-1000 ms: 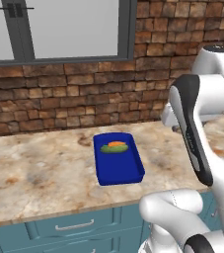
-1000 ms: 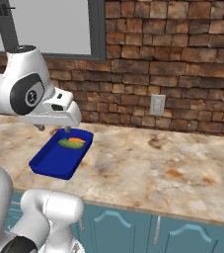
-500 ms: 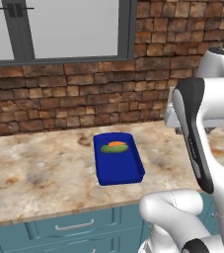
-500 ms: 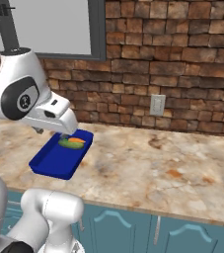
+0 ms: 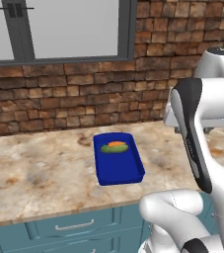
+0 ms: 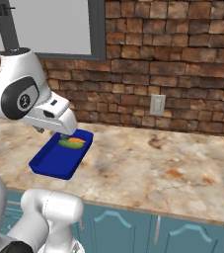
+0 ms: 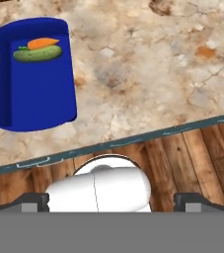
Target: Place the two vegetables and bowl onto the tray for setting up a vegetable dip station.
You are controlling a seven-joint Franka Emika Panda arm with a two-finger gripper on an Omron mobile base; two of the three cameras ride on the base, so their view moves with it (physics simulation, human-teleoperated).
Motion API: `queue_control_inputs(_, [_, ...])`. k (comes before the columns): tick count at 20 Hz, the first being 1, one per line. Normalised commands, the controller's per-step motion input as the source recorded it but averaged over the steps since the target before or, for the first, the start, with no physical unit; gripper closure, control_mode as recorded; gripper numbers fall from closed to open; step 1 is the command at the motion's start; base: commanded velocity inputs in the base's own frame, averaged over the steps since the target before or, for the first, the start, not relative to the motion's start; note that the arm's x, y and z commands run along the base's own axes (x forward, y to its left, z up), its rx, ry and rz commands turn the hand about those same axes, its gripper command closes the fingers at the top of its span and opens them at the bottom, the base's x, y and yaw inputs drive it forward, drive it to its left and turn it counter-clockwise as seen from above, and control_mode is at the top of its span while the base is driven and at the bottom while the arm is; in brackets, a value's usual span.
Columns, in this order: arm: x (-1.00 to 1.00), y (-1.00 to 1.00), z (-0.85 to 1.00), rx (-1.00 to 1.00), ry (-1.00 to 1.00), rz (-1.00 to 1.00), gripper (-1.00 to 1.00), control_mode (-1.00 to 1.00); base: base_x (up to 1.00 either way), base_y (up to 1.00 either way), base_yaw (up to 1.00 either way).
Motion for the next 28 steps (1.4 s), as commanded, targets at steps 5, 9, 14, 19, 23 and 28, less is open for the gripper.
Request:
queue_control_inputs(5, [0.11, -0.04, -0.05, 0.00, 0.02, 0.17, -1.00, -1.00, 0.00, 0.00, 0.00])
queue_control_inputs(9, [0.00, 0.00, -0.03, 0.00, 0.00, 0.20, -1.00, -1.00, 0.00, 0.00, 0.00])
queue_control_inputs(14, [0.00, 0.00, 0.00, 0.00, 0.00, 0.15, -1.00, -1.00, 0.00, 0.00, 0.00])
queue_control_inputs(19, [0.00, 0.00, 0.00, 0.00, 0.01, 0.05, -1.00, 1.00, 0.00, 0.00, 0.02])
queue_control_inputs(23, [0.00, 0.00, 0.00, 0.00, 0.00, 0.00, -1.00, 1.00, -0.37, -0.04, -0.06])
queue_control_inputs(28, [0.00, 0.00, 0.00, 0.00, 0.00, 0.00, -1.00, 1.00, -0.65, -0.08, -0.22])
